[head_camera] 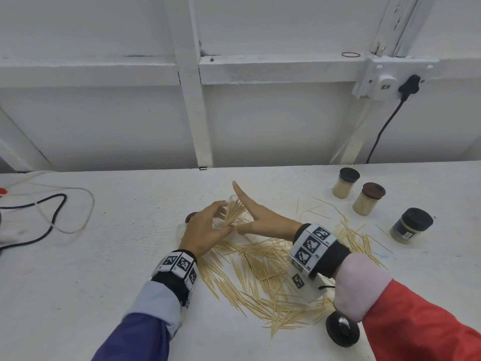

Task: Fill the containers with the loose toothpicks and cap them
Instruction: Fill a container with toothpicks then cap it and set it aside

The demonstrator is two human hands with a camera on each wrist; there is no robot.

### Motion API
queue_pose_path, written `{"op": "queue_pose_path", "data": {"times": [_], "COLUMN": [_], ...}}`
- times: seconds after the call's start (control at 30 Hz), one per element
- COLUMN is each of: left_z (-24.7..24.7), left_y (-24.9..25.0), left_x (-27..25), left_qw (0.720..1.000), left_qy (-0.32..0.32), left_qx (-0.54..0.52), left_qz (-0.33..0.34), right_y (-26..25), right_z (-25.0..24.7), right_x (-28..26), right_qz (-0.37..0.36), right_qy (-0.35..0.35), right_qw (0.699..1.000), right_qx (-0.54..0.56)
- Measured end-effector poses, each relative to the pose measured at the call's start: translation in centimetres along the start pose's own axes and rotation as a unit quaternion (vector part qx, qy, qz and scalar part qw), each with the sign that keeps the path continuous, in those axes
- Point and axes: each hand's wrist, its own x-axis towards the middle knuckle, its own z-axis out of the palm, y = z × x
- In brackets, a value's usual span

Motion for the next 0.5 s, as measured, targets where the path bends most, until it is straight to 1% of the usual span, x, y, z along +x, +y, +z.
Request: {"op": "queue_pose_path", "data": {"times": [0.03,0.1,0.17,0.2,0.27,0.33,0.37,0.47,0.5], "left_z": [0.0,0.0,0.1,0.1,0.2,0.3,0.3,0.4,0.5], "left_y": [0.0,0.0,0.0,0.0,-0.1,-0.5,-0.7,-0.9,-0.9], "left_x": [0.0,0.0,0.0,0.1,0.1,0.2,0.3,0.5,0.5], "left_qw": [1.000,1.000,1.000,1.000,0.999,0.996,0.995,0.994,0.994], "left_qy": [0.003,0.004,0.005,0.006,0.011,0.021,0.023,0.020,0.021], "left_qx": [0.000,0.000,-0.002,-0.002,0.011,0.033,0.041,0.052,0.053], "left_qz": [0.001,0.007,0.012,0.017,0.046,0.080,0.090,0.094,0.094], "right_y": [0.0,0.1,0.3,0.3,0.5,0.7,0.6,0.6,0.7], "right_z": [0.1,0.1,-0.3,-0.5,-0.8,-1.1,-1.2,-1.2,-1.3], "right_x": [0.0,0.2,0.4,0.5,0.7,0.7,0.6,0.4,0.4], "right_qz": [-0.016,-0.035,-0.019,-0.012,-0.009,-0.014,-0.020,-0.026,-0.024], "right_qy": [0.015,0.071,0.128,0.143,0.167,0.203,0.210,0.173,0.175], "right_qw": [1.000,0.997,0.991,0.989,0.985,0.979,0.977,0.985,0.984], "right_qx": [0.002,0.004,0.018,0.034,0.036,-0.007,-0.015,0.003,-0.006]}}
